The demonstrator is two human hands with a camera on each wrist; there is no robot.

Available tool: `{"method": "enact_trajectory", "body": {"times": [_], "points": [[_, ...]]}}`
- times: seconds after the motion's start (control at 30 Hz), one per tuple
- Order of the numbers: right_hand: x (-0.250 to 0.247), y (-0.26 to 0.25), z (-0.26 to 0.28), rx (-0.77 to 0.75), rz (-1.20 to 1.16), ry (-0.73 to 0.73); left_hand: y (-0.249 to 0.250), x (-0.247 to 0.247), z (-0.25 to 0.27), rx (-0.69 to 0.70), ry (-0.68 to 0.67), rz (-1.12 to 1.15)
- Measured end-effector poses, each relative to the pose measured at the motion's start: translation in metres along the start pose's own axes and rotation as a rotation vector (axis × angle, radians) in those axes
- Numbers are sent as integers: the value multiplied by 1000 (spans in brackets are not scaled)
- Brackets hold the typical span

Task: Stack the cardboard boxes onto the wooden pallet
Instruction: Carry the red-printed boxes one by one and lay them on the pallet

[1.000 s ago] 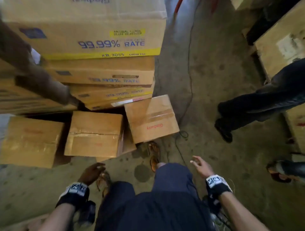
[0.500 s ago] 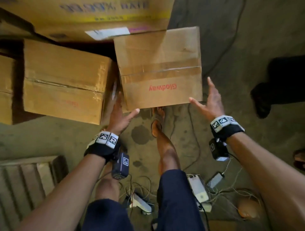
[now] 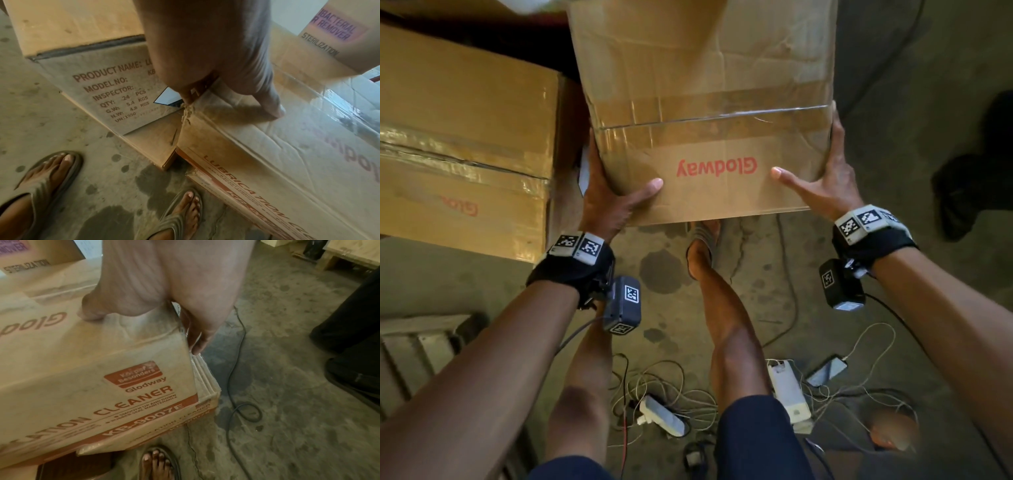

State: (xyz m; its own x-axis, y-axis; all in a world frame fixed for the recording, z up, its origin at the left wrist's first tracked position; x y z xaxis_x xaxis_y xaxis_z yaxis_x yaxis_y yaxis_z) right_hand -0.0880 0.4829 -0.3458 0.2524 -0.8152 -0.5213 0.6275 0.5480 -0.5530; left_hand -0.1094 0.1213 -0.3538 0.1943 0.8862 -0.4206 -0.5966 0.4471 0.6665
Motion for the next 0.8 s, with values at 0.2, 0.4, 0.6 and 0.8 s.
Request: {"method": "enact_trajectory", "body": {"times": [0.2,0.4,0.6,0.8], "points": [[3,7,10,38,-30,-55,7,0,12,11,-75,69],[-11,13,60,84,-67,-47,22,-8,46,45,-87,52],[-30,3,141,110,-246,49,50,-25,118,-2,-92,20],[-52,-36,213,90,-315,24,87,-74,193,-24,-81,33]]}}
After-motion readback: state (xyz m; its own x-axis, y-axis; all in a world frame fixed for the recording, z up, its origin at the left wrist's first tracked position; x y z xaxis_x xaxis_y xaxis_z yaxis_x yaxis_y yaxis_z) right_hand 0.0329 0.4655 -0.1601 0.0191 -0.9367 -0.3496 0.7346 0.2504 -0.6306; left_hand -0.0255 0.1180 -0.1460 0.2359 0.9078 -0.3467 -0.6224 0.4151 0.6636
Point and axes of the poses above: each hand's wrist, its own z-axis away from the middle knuckle, its own x-axis out of the palm, y = z × x, the point moved 5 cm from there along -z, towards the middle knuckle
